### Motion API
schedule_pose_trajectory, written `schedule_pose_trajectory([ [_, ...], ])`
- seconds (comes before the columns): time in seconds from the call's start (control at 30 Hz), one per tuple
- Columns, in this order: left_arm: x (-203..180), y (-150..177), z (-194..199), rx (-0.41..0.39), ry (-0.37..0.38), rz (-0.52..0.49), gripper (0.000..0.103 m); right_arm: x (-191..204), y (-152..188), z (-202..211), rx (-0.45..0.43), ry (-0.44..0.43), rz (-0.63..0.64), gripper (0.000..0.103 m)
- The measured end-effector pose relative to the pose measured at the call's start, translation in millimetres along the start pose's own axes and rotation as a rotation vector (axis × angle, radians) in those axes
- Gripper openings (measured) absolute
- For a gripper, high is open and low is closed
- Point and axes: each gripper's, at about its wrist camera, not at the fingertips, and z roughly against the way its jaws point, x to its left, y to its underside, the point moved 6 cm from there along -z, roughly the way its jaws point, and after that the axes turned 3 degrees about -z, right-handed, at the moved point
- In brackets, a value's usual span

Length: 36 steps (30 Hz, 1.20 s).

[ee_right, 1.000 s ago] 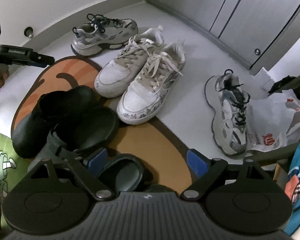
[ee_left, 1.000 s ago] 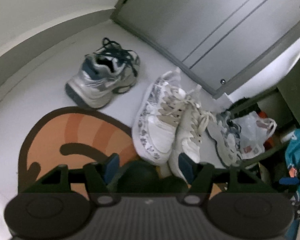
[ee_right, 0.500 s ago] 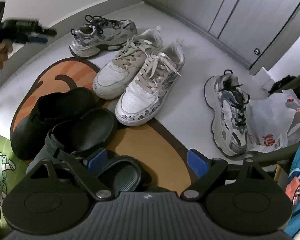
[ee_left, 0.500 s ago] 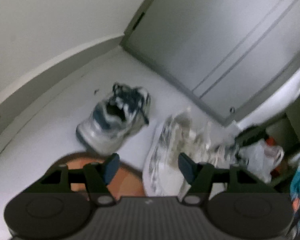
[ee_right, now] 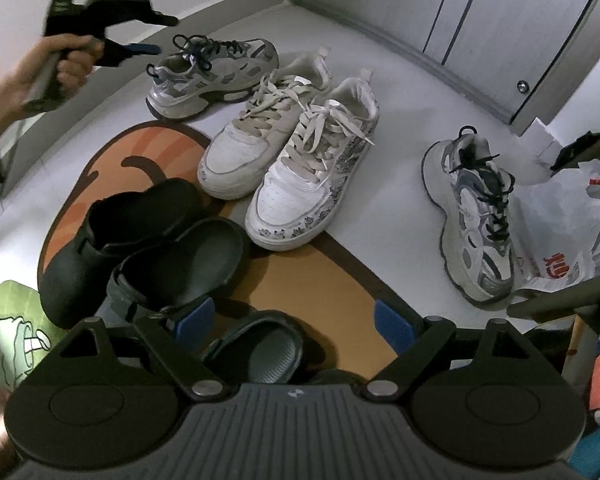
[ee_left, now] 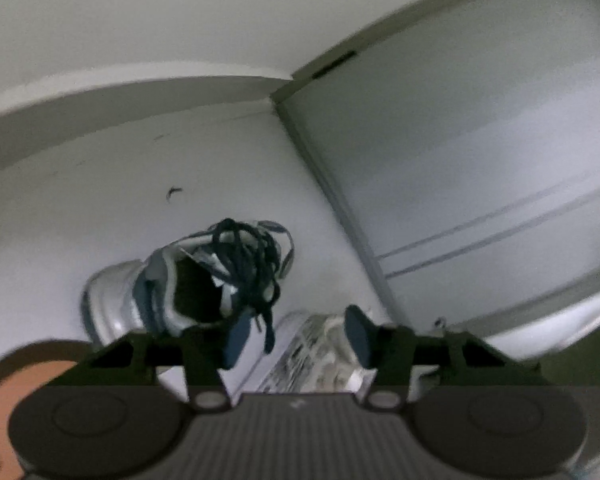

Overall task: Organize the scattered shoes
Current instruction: 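Close the left tool on the grey sneaker's dark laces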

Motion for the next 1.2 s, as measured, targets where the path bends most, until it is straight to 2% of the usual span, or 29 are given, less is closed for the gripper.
schedule_pose_trajectory([
  [0.13, 11.5, 1.2, -19.0, -0.023, -0.017, 0.062, 0.051, -1.4, 0.3, -0.3, 0.004, -0.012, -0.021, 0.091],
  [0.27, 19.4, 7.8, -33.0, -0.028, -0.031, 0.074, 0.051, -3.3, -0.1, 0.2, 0.002, -0.020, -0.034, 0.091],
  [0.4, 21.6, 11.4, -40.4, -0.050, -0.014, 0.081, 0.050, -3.0, 1.3, -1.5, 0.008, -0.028, -0.038, 0.091],
  [0.53, 21.8, 13.9, -38.1, -0.070, 0.075, 0.139, 0.050, -2.5, 2.1, -2.4, 0.012, -0.032, -0.039, 0.091],
  [0.6, 22.0, 15.5, -39.3, -0.070, 0.088, 0.142, 0.050, -3.3, 2.1, -3.0, 0.011, -0.031, -0.041, 0.091],
  [0.63, 22.7, 16.8, -40.6, -0.071, 0.083, 0.140, 0.046, -3.6, 2.3, -3.5, 0.012, -0.030, -0.042, 0.091],
  [0.77, 23.0, 22.3, -41.0, -0.089, 0.102, 0.166, 0.053, -2.3, 3.6, -5.6, 0.019, -0.030, -0.038, 0.091],
  [0.87, 22.9, 27.4, -41.5, -0.093, 0.145, 0.198, 0.051, -0.7, 3.9, -6.1, 0.021, -0.030, -0.033, 0.091],
  [1.07, 21.5, 42.3, -45.4, -0.098, 0.080, 0.177, 0.045, -0.1, 3.3, -5.4, 0.018, -0.031, -0.029, 0.091],
  [1.13, 19.3, 44.1, -48.8, -0.105, 0.035, 0.183, 0.042, 0.1, 3.1, -5.1, 0.017, -0.031, -0.028, 0.091],
  [1.2, 17.2, 44.9, -52.7, -0.107, -0.025, 0.198, 0.035, 0.3, 2.9, -4.8, 0.016, -0.031, -0.027, 0.091],
])
